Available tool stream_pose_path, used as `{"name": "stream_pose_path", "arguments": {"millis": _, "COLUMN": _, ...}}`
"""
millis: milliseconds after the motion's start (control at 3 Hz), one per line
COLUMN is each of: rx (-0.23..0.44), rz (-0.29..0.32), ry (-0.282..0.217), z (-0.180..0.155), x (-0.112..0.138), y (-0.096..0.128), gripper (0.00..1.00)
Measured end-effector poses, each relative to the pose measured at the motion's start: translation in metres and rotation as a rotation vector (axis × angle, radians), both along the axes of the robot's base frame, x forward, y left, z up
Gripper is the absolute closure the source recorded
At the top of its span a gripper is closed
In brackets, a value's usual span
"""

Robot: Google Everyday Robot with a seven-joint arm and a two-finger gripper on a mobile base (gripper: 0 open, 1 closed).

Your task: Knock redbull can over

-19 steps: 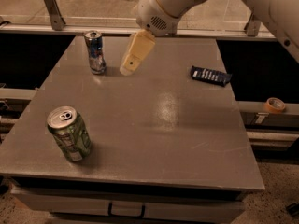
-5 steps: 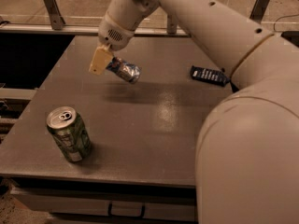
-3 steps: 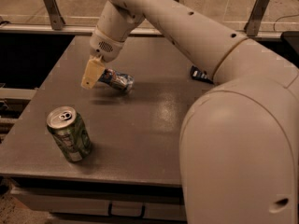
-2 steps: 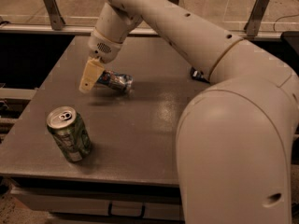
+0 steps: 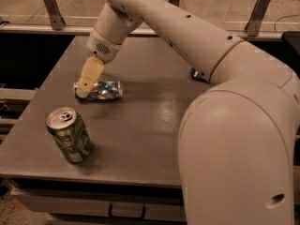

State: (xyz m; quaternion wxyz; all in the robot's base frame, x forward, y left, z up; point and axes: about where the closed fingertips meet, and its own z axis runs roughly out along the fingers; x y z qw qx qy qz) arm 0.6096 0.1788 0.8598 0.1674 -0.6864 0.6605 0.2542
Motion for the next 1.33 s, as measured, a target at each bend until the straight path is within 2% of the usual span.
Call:
{"name": "stream_pose_path", "arguments": {"millis": 333, "rx": 0.023, "rz": -0.023, "ry": -0.005, "z": 0.003, "x": 0.000, "y": -0.002, "gripper": 0.00}}
{"name": "stream_pose_path", "arguments": {"millis": 667, "rx": 0.103, "rz": -0.103, "ry": -0.031, "z": 0.012, "x": 0.002, "y": -0.019, "gripper": 0.00}}
{"name": "stream_pose_path", "arguments": {"millis": 1000, "rx": 0.211, "rz": -0.209, "ry": -0.107, "z": 0.037, "x": -0.012, "y": -0.057, "gripper": 0.00}}
{"name": "stream_pose_path", "arguments": {"millis": 1333, "rx": 0.302, "rz": -0.344, "ry": -0.260, "z": 0.072, "x": -0.019, "y": -0.118, "gripper": 0.00}}
